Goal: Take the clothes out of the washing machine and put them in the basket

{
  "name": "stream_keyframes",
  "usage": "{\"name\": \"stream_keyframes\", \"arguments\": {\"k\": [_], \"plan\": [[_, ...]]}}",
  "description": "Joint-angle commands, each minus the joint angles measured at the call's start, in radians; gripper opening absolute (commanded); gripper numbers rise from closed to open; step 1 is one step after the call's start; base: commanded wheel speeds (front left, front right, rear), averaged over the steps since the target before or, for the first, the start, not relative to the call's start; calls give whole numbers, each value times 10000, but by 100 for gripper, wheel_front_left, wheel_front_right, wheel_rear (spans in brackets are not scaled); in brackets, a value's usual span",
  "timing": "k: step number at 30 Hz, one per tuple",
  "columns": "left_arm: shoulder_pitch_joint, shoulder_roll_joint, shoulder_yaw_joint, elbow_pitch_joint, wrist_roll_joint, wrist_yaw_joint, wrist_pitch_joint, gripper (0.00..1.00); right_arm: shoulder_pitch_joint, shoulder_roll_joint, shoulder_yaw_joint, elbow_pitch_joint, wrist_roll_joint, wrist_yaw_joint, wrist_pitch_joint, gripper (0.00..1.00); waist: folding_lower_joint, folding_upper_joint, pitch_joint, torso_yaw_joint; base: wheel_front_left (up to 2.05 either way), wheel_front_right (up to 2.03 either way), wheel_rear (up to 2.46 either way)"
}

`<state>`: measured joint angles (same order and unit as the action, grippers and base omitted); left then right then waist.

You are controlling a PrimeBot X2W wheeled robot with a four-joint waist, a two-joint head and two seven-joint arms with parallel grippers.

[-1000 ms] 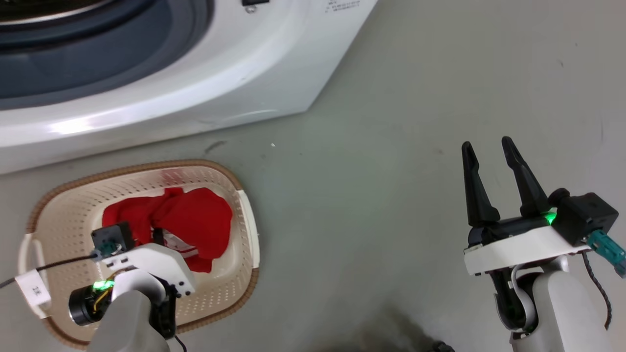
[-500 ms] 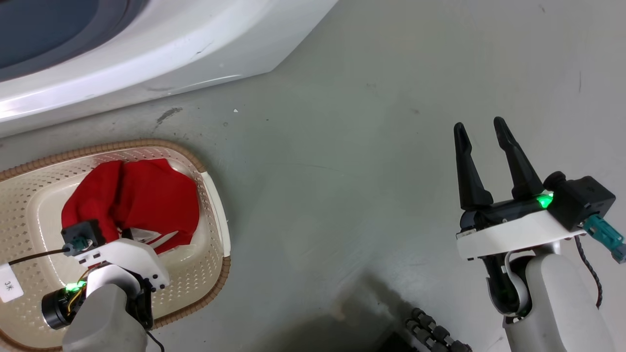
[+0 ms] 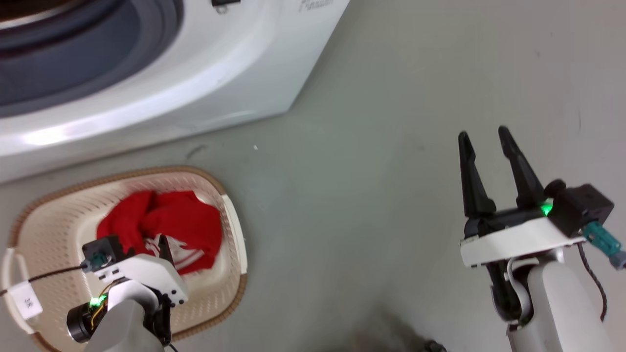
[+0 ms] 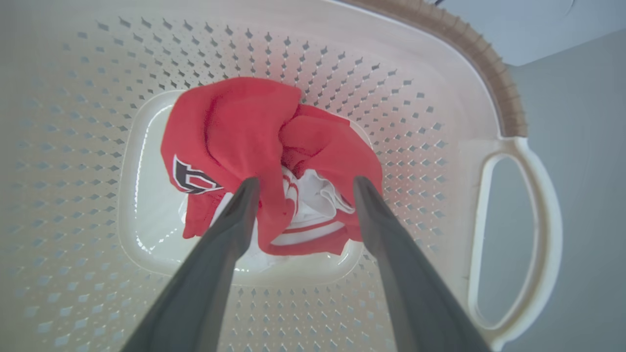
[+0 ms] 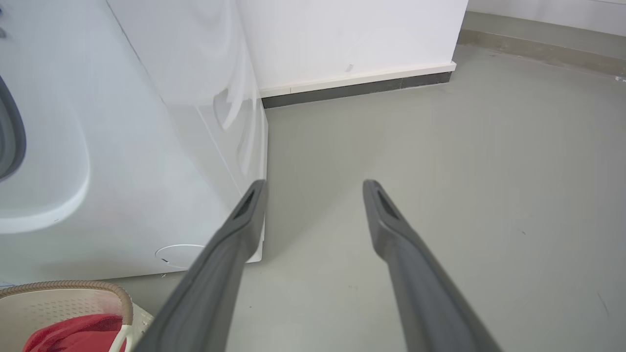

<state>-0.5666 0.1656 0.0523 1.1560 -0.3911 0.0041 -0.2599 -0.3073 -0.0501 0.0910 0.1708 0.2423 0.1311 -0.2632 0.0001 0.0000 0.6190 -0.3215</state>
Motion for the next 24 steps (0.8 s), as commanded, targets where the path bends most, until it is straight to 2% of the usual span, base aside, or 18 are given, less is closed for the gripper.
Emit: {"name": "stream_keyframes", "arguments": {"k": [1,8,10,22,24], "plan": [[355,-65,80,-309,46,-39,-71,100,249,-5,-51,37,-165,-7,-16,100,-1,0,-908,283,0,0,0],[1670,-504,430,-2069,333,-67,-63,100,907,-5,-273,118,-534,-7,56,100,-1,0,-2439,638,0,0,0],[1858,-566,489,-2366,385,-71,-59,100,1020,-3,-309,82,-561,-7,111,100,-1,0,-2612,684,0,0,0],[2961,-1030,900,-6373,1277,-350,-53,100,2002,-1,-614,-618,-753,-7,799,100,-1,0,-3685,965,0,0,0],[2956,-1026,881,-6547,1389,-362,-53,100,2058,-3,-623,-654,-754,-7,836,100,-1,0,-3729,940,0,0,0]]}}
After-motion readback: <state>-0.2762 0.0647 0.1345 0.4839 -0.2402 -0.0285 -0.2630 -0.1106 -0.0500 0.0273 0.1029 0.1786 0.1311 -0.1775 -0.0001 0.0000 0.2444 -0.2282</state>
